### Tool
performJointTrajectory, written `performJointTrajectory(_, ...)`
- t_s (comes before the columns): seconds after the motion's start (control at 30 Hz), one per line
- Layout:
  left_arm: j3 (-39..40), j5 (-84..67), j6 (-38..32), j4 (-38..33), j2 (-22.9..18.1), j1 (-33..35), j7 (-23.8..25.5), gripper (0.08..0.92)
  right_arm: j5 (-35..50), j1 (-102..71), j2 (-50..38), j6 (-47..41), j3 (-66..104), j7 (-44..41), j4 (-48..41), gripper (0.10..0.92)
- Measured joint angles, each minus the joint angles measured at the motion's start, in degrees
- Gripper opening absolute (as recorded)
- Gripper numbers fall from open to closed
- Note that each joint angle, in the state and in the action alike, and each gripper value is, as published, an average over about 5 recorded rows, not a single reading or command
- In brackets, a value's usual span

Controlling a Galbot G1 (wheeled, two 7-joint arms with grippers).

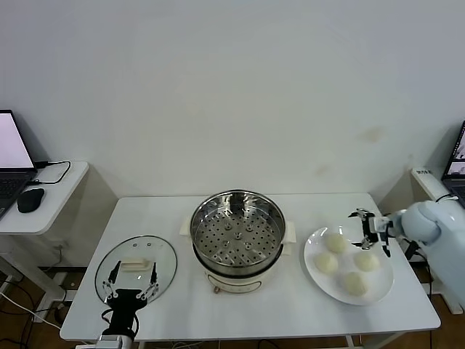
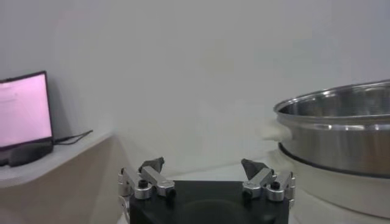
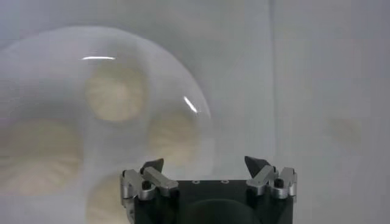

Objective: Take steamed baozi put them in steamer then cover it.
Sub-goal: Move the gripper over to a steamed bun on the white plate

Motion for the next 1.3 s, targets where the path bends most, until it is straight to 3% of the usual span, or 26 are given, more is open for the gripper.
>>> performJointTrajectory(0.83, -1.1, 1.0, 0.1, 0.4, 0.1, -0.2, 0.0, 0.823, -3.8, 8.2, 8.8, -0.1, -9.6, -3.9, -13.3, 0.820)
performJointTrajectory(1.3, -1.0, 1.2, 0.1, 0.5, -0.1, 0.0, 0.2, 0.823, -4.9, 8.5, 10.2, -0.4, -10.5, -4.1, -14.8, 0.691)
